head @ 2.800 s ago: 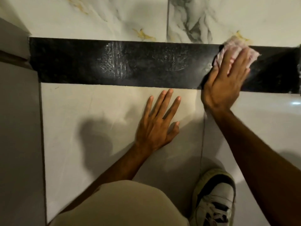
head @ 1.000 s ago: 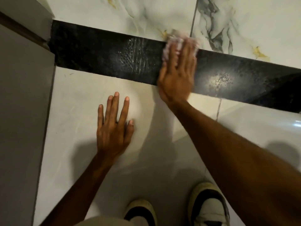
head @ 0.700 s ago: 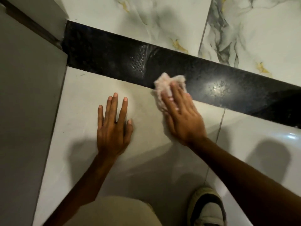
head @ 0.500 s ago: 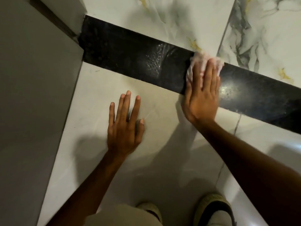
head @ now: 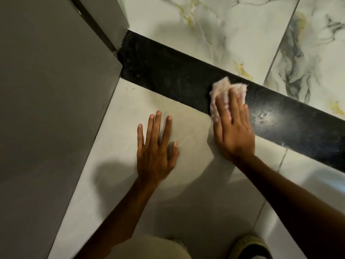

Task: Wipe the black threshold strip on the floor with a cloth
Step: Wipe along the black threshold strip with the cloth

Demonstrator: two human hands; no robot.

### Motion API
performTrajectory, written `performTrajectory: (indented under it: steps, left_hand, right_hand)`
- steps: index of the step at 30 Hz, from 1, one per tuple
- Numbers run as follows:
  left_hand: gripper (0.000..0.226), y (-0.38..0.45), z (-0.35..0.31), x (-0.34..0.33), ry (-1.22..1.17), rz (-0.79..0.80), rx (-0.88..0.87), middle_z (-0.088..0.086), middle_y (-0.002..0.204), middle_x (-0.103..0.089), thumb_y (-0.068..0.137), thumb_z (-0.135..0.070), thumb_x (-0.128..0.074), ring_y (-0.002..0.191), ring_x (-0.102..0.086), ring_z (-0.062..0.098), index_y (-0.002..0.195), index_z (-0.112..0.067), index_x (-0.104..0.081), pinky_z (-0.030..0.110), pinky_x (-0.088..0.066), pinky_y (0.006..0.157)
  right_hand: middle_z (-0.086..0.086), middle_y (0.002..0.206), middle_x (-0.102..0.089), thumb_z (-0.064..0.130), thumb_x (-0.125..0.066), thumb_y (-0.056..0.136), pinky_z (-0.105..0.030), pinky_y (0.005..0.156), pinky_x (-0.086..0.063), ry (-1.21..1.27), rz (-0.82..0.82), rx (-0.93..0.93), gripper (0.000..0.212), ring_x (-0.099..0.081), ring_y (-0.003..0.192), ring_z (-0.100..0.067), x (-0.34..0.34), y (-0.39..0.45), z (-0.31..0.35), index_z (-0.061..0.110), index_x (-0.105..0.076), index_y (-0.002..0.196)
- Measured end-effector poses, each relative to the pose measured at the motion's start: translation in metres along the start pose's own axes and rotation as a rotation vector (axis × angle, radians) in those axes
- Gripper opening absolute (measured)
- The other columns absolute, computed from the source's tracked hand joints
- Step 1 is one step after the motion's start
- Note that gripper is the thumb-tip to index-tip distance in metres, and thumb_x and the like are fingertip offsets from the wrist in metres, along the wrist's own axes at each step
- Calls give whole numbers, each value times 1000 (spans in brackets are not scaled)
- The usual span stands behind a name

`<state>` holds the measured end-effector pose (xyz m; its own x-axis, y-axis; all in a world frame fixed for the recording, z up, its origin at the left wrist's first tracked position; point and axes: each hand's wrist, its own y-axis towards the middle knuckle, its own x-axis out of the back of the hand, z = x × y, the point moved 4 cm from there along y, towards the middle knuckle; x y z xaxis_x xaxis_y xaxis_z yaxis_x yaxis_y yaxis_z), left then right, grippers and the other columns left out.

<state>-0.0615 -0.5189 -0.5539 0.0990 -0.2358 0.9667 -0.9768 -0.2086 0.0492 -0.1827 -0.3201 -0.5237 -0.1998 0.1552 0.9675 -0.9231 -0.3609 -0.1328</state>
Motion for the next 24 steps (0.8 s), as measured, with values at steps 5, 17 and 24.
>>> performTrajectory:
  steps: [5,17,24]
  left_hand:
    - [71,-2,5,-5,44,-27,57,14,182,-25,109,-45,-47,170,-22,32,173,-16,-32,58,-13,139]
    - [71,-1,5,-4,-11,5,61,12,184,-18,111,-49,-37,171,-14,31,174,-18,-28,63,-16,137]
    - [75,-1,13,-10,45,-68,262,12,184,-15,110,-56,-35,172,-10,32,174,-19,-26,62,-4,138]
  right_hand:
    - [-14,180,-11,43,-23,115,-48,140,-12,60,-114,-98,61,-9,169,-31,-7,88,57,18,-16,171]
    - [-9,181,-9,37,-31,114,-45,140,-7,1,0,123,60,-1,170,-25,-2,22,14,24,-19,171]
    - [-16,181,-4,39,-26,116,-52,140,-8,108,-77,-24,62,-2,169,-33,-18,141,118,18,-10,172]
